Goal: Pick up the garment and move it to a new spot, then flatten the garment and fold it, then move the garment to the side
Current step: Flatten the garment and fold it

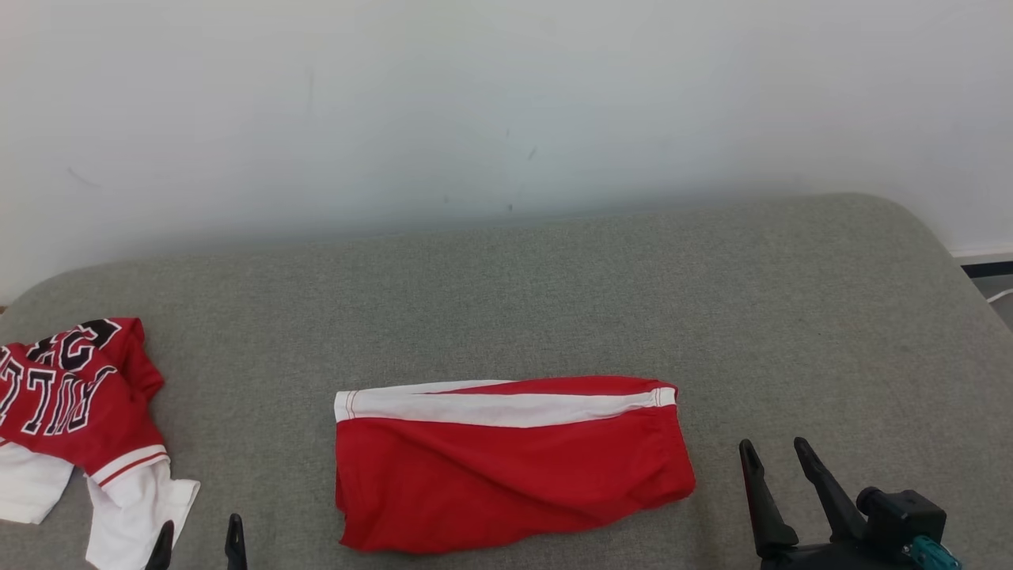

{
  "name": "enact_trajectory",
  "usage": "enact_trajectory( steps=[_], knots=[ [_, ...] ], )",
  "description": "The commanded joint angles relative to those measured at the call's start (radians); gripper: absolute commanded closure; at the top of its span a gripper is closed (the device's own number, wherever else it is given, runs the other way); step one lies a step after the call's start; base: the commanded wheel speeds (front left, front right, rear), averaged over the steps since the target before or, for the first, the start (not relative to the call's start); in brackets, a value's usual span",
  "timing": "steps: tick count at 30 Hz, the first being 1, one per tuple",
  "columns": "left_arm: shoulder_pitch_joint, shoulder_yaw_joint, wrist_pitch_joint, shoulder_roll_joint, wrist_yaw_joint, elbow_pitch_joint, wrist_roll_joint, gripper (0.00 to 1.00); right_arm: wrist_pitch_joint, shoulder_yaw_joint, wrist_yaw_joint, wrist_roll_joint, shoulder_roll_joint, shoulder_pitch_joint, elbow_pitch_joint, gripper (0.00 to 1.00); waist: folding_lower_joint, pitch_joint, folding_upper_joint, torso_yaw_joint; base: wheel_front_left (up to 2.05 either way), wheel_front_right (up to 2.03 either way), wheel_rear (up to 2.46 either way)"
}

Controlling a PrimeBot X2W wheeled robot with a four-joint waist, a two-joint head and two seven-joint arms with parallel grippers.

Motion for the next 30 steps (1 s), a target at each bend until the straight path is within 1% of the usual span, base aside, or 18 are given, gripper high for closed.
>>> enact_trajectory(
  steps=[1,15,19,24,30],
  knots=[
    [0.018,0.009,-0.003,-0.003,-0.004,0.002,0.018,0.00,0.003,-0.004,0.000,-0.008,0.003,0.009,-0.008,0.00,0.0000,0.000,0.0000,-0.001,0.00,0.00,0.00],
    [0.017,0.035,-0.003,-0.032,-0.034,0.009,0.044,0.00,0.011,-0.011,0.000,-0.013,0.012,0.012,-0.019,0.00,0.0000,0.001,0.0000,0.003,0.00,0.00,0.00],
    [0.016,0.040,-0.003,-0.036,-0.037,0.011,0.049,0.00,0.019,-0.009,0.000,-0.012,0.014,0.002,-0.012,0.00,0.0000,0.001,0.0000,0.005,0.00,0.00,0.00],
    [0.008,0.046,-0.003,-0.044,-0.052,0.021,0.053,0.00,0.036,0.003,0.000,-0.015,0.016,-0.037,0.017,0.00,0.0000,0.003,0.0000,0.009,0.00,0.00,0.00],
    [-0.013,0.041,-0.003,-0.059,-0.070,0.034,0.063,0.00,0.047,0.019,0.000,-0.031,0.021,-0.106,0.095,0.00,0.0000,0.008,0.0000,0.028,0.00,0.00,0.00]
  ],
)
